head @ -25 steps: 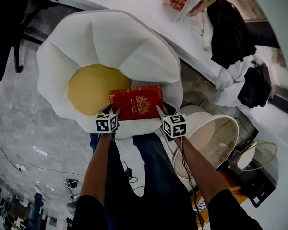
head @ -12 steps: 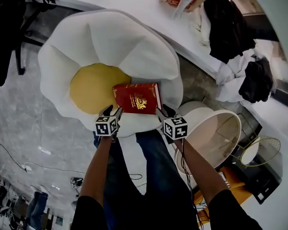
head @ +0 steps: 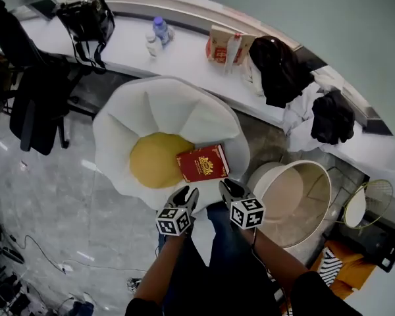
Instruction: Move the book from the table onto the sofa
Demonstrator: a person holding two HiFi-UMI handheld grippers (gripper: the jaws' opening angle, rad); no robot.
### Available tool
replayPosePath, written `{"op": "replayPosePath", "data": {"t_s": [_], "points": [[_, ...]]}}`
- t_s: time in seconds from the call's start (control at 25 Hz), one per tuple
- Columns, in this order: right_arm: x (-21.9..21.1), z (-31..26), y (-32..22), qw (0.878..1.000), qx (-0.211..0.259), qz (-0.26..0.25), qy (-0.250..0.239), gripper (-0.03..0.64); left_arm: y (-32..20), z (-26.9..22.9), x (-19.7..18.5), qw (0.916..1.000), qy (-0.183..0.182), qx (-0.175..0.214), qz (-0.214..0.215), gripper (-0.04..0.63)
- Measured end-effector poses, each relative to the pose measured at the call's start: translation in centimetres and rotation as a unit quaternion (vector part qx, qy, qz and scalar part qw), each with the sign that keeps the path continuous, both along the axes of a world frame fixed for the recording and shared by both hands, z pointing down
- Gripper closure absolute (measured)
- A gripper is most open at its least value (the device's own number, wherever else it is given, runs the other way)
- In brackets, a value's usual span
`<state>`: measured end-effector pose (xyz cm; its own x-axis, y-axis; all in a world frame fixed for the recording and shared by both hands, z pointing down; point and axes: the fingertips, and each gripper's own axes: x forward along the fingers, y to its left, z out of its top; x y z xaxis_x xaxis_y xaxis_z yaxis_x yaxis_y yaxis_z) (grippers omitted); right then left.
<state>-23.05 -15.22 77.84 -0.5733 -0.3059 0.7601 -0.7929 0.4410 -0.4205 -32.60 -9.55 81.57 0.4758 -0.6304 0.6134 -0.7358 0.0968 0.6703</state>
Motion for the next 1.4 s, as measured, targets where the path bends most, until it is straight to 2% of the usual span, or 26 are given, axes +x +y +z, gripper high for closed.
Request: {"op": "replayPosePath", "data": {"t_s": [0.12, 0.2, 0.28, 0.36, 0.48, 0.56, 0.64, 0.84, 1.04, 1.16, 1.4], "points": [[-2.3, -8.4, 2.9, 0.998, 0.042, 0.009, -0.035, 0.574, 1.3, -9.5, -0.9, 0.9986, 0.005, 0.053, 0.008, 0.538], [-4.3, -13.6, 4.4, 0.995, 0.080, 0.013, -0.063, 0.597, 2.1, -15.4, -1.9, 0.9936, -0.004, 0.106, 0.039, 0.577], [-7.0, -18.3, 5.1, 0.988, 0.132, 0.012, -0.081, 0.600, 2.3, -20.9, -3.2, 0.9813, -0.004, 0.174, 0.083, 0.578], [-9.1, -22.9, 6.8, 0.981, 0.175, 0.004, -0.086, 0.600, 3.9, -26.1, -4.3, 0.9700, -0.009, 0.219, 0.105, 0.578], [-11.6, -29.5, 9.6, 0.969, 0.233, -0.005, -0.086, 0.600, 6.8, -32.5, -6.5, 0.9556, -0.069, 0.265, 0.108, 0.578], [-12.8, -33.2, 10.5, 0.958, 0.274, 0.007, -0.081, 0.600, 7.5, -36.3, -7.9, 0.9374, -0.105, 0.314, 0.108, 0.578], [-13.6, -36.0, 11.6, 0.949, 0.303, 0.021, -0.080, 0.600, 8.6, -39.3, -8.6, 0.9192, -0.116, 0.360, 0.109, 0.578], [-15.5, -40.1, 12.9, 0.930, 0.360, 0.020, -0.074, 0.600, 8.7, -43.6, -9.8, 0.8999, -0.144, 0.402, 0.091, 0.578], [-16.4, -42.0, 12.6, 0.916, 0.395, 0.024, -0.067, 0.600, 8.3, -47.0, -10.7, 0.8799, -0.165, 0.439, 0.075, 0.578], [-16.8, -42.8, 12.6, 0.909, 0.412, 0.023, -0.058, 0.601, 8.6, -47.6, -11.0, 0.8771, -0.169, 0.444, 0.068, 0.578], [-17.5, -43.2, 13.0, 0.903, 0.427, 0.007, -0.039, 0.600, 8.5, -47.3, -11.6, 0.8806, -0.167, 0.439, 0.061, 0.578]]}}
